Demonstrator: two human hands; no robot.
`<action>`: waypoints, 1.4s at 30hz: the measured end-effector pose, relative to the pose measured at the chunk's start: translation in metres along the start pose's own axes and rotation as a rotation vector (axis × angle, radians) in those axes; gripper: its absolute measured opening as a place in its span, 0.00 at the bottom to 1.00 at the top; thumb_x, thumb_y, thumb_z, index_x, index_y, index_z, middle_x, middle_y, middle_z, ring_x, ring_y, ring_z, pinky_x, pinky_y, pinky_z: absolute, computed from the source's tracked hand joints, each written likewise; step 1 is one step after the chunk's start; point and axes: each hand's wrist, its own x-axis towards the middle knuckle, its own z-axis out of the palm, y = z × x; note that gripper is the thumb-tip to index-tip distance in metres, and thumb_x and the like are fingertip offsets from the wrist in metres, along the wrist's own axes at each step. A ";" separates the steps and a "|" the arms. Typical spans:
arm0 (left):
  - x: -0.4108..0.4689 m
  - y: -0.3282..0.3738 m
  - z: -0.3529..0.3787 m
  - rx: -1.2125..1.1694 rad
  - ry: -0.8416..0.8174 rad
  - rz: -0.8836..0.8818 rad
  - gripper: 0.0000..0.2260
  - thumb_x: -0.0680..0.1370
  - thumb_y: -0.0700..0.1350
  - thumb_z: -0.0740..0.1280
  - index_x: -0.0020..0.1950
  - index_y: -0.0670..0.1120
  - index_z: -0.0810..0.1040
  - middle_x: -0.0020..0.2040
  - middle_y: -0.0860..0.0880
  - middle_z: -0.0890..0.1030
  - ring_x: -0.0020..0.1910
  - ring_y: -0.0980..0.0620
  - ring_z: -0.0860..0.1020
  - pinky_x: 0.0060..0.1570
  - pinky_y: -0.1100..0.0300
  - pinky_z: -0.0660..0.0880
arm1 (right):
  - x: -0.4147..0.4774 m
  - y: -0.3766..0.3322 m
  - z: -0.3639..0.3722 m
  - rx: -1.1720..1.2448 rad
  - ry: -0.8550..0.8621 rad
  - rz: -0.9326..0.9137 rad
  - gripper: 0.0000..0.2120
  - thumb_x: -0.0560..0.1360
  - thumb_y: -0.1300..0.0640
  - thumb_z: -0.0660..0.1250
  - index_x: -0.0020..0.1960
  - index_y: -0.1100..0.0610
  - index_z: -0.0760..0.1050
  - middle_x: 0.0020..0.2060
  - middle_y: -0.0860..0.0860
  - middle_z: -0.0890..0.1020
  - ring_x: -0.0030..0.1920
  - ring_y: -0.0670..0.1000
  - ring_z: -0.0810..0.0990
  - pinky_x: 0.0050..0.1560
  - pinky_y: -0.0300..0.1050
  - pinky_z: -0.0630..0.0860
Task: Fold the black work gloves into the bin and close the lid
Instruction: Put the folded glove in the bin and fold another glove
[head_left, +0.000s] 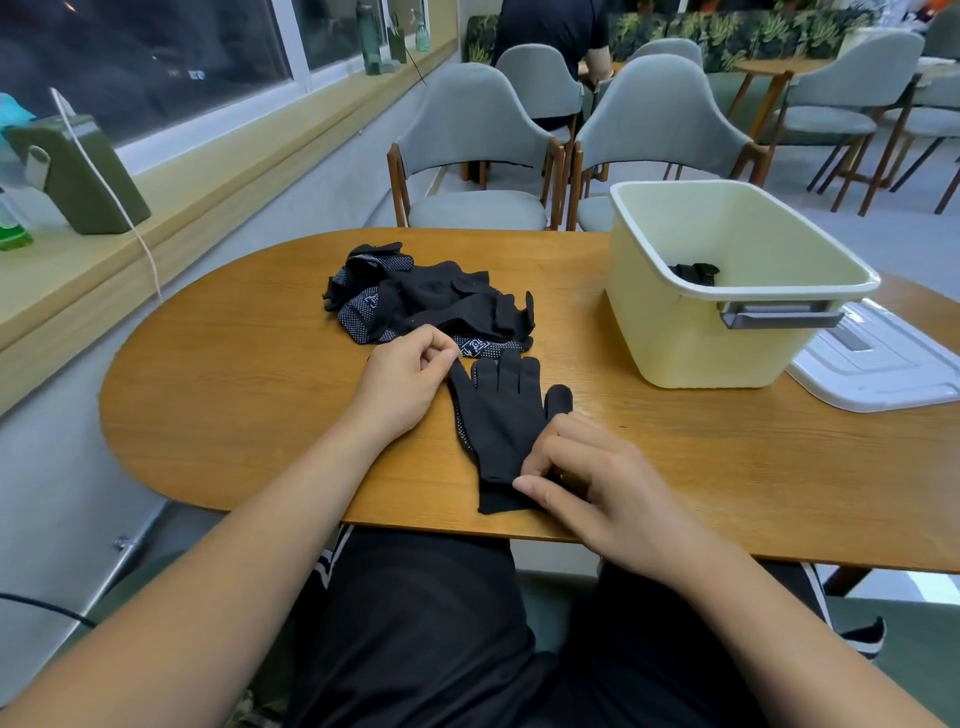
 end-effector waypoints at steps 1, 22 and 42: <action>0.000 0.000 0.000 0.011 0.002 0.008 0.05 0.85 0.48 0.68 0.53 0.54 0.84 0.42 0.54 0.83 0.41 0.54 0.80 0.47 0.57 0.76 | 0.000 0.000 -0.001 0.006 -0.002 0.000 0.06 0.85 0.52 0.72 0.50 0.52 0.81 0.48 0.44 0.79 0.50 0.50 0.77 0.52 0.51 0.75; 0.005 0.005 0.005 0.064 -0.026 0.094 0.02 0.81 0.50 0.73 0.50 0.56 0.85 0.46 0.56 0.81 0.46 0.57 0.79 0.51 0.57 0.77 | 0.000 -0.004 -0.001 -0.111 -0.104 -0.033 0.06 0.81 0.45 0.74 0.51 0.47 0.82 0.48 0.42 0.77 0.49 0.47 0.74 0.51 0.47 0.74; 0.023 0.011 0.008 0.065 -0.072 -0.010 0.06 0.76 0.47 0.78 0.43 0.57 0.84 0.45 0.55 0.82 0.41 0.59 0.78 0.43 0.62 0.71 | -0.001 -0.006 -0.001 -0.105 -0.107 -0.014 0.06 0.82 0.44 0.73 0.51 0.46 0.81 0.47 0.41 0.76 0.49 0.46 0.74 0.47 0.49 0.75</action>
